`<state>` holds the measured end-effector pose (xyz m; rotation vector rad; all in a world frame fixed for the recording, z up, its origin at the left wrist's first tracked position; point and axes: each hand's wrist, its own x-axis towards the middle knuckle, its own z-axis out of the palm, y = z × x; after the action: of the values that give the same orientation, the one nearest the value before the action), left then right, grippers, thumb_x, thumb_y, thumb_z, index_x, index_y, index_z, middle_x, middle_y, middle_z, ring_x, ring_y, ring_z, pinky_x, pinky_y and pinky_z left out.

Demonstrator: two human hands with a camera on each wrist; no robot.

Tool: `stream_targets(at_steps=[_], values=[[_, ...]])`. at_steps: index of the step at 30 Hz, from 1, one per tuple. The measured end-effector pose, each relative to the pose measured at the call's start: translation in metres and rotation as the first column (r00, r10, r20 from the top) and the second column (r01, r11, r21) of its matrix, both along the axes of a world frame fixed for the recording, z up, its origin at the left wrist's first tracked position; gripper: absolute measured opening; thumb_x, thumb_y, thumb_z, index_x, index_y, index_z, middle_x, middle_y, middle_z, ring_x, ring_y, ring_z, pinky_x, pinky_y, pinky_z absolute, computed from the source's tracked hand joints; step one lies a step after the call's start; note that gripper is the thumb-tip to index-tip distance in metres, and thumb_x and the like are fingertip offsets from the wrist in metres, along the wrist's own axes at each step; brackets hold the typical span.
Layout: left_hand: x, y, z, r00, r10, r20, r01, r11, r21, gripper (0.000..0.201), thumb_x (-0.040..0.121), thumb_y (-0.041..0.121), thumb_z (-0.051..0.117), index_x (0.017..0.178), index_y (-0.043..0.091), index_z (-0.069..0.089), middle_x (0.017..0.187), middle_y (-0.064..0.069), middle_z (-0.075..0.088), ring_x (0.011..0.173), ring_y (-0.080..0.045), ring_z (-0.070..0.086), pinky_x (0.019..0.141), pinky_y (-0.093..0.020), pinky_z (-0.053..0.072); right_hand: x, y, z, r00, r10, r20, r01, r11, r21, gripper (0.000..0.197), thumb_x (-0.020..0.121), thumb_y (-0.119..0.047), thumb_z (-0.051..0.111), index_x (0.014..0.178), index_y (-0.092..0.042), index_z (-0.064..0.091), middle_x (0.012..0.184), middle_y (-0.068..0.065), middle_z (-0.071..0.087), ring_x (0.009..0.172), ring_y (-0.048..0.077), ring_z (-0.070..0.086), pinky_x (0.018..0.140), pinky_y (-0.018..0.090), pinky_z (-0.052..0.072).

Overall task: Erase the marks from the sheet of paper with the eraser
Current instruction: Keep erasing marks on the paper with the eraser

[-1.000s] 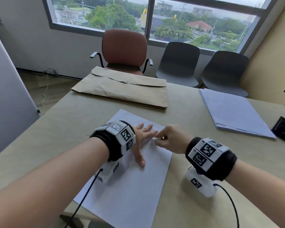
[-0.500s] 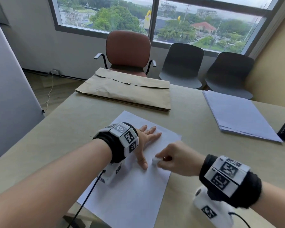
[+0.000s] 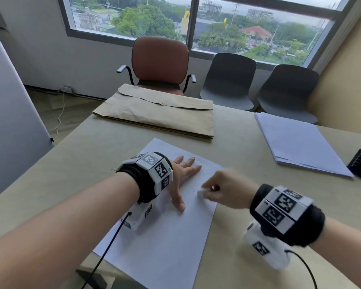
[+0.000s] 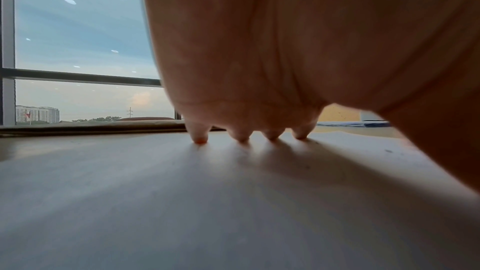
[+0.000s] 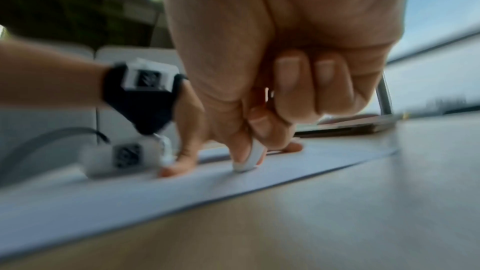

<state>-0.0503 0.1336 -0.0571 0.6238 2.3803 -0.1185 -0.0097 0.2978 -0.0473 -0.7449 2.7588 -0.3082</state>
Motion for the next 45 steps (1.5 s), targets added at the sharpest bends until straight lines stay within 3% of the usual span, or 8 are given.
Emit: stream_targets(at_steps=[4, 10, 17, 32, 35, 39, 42, 45], values=[[0.002, 0.000, -0.001, 1.000, 0.013, -0.005, -0.013, 1.000, 0.007, 0.126, 0.068, 0.052, 0.076, 0.145, 0.034, -0.023, 0.153, 0.010, -0.029, 0.142, -0.018, -0.024, 0.116, -0.056, -0.003, 0.005, -0.005, -0.003, 0.997, -0.015, -0.070, 0.018, 0.999, 0.042, 0.028, 0.087, -0.023, 0.052, 0.062, -0.014, 0.061, 0.054, -0.003, 0.044, 0.056, 0.017, 0.040, 0.059, 0.028, 0.038], [0.002, 0.000, 0.000, 1.000, 0.003, -0.004, -0.003, 1.000, 0.002, 0.126, 0.069, 0.050, 0.076, 0.145, 0.032, -0.023, 0.153, 0.009, -0.029, 0.142, -0.020, -0.024, 0.115, -0.057, -0.002, 0.010, 0.000, 0.000, 1.000, 0.010, 0.009, -0.011, 0.999, 0.044, 0.043, 0.086, -0.030, 0.054, 0.046, -0.022, 0.041, 0.046, -0.009, 0.048, 0.048, 0.012, 0.036, 0.051, 0.020, 0.030], [0.002, 0.001, -0.002, 1.000, 0.009, -0.009, -0.009, 1.000, 0.000, 0.126, 0.069, 0.051, 0.076, 0.145, 0.032, -0.023, 0.153, 0.008, -0.029, 0.142, -0.021, -0.024, 0.115, -0.058, -0.001, 0.024, -0.002, -0.007, 0.999, 0.012, -0.031, -0.013, 0.999, -0.035, 0.024, 0.086, -0.022, 0.053, 0.079, -0.005, 0.067, 0.063, 0.005, 0.058, 0.064, 0.023, 0.050, 0.067, 0.032, 0.045], [0.002, 0.001, -0.001, 1.000, 0.009, -0.022, -0.009, 1.000, -0.004, 0.126, 0.069, 0.052, 0.075, 0.145, 0.031, -0.023, 0.154, 0.007, -0.028, 0.143, -0.022, -0.022, 0.115, -0.057, -0.001, 0.013, 0.002, 0.002, 0.995, -0.040, 0.090, 0.044, 0.998, -0.043, 0.042, 0.085, -0.023, 0.059, 0.045, -0.019, 0.047, 0.040, -0.002, 0.036, 0.045, 0.011, 0.037, 0.045, 0.017, 0.027], [0.002, 0.001, -0.002, 1.000, 0.016, -0.017, -0.016, 1.000, 0.001, 0.126, 0.068, 0.052, 0.076, 0.145, 0.032, -0.023, 0.154, 0.008, -0.028, 0.143, -0.021, -0.022, 0.115, -0.058, -0.001, -0.008, 0.007, 0.000, 0.987, -0.156, 0.031, 0.158, 0.985, -0.074, 0.036, 0.083, -0.020, 0.058, 0.053, -0.003, 0.055, 0.044, -0.002, 0.032, 0.045, 0.009, 0.038, 0.043, 0.016, 0.028], [0.002, 0.000, -0.004, 1.000, 0.022, -0.020, -0.022, 1.000, 0.014, 0.127, 0.068, 0.052, 0.076, 0.145, 0.032, -0.022, 0.154, 0.007, -0.028, 0.143, -0.021, -0.023, 0.115, -0.058, -0.002, 0.017, 0.000, -0.005, 0.999, -0.022, 0.033, 0.023, 0.999, -0.034, 0.044, 0.085, -0.020, 0.055, 0.045, -0.015, 0.036, 0.044, 0.002, 0.029, 0.045, 0.014, 0.035, 0.046, 0.019, 0.025], [0.001, 0.000, -0.003, 1.000, 0.020, -0.015, -0.020, 1.000, 0.009, 0.127, 0.068, 0.052, 0.076, 0.145, 0.032, -0.023, 0.153, 0.007, -0.029, 0.143, -0.021, -0.023, 0.115, -0.057, -0.003, 0.013, 0.002, -0.001, 0.998, -0.037, 0.058, 0.039, 0.999, -0.030, 0.047, 0.086, -0.025, 0.058, 0.042, -0.022, 0.043, 0.040, -0.004, 0.040, 0.045, 0.010, 0.038, 0.046, 0.016, 0.029], [0.004, 0.001, 0.000, 1.000, 0.027, -0.016, -0.027, 1.000, 0.006, 0.125, 0.070, 0.051, 0.075, 0.145, 0.031, -0.023, 0.154, 0.007, -0.028, 0.143, -0.021, -0.022, 0.115, -0.057, -0.002, -0.005, 0.006, -0.002, 0.990, -0.139, 0.002, 0.139, 0.987, -0.084, 0.033, 0.085, -0.022, 0.058, 0.059, -0.002, 0.062, 0.052, 0.001, 0.046, 0.053, 0.014, 0.037, 0.055, 0.025, 0.034]])
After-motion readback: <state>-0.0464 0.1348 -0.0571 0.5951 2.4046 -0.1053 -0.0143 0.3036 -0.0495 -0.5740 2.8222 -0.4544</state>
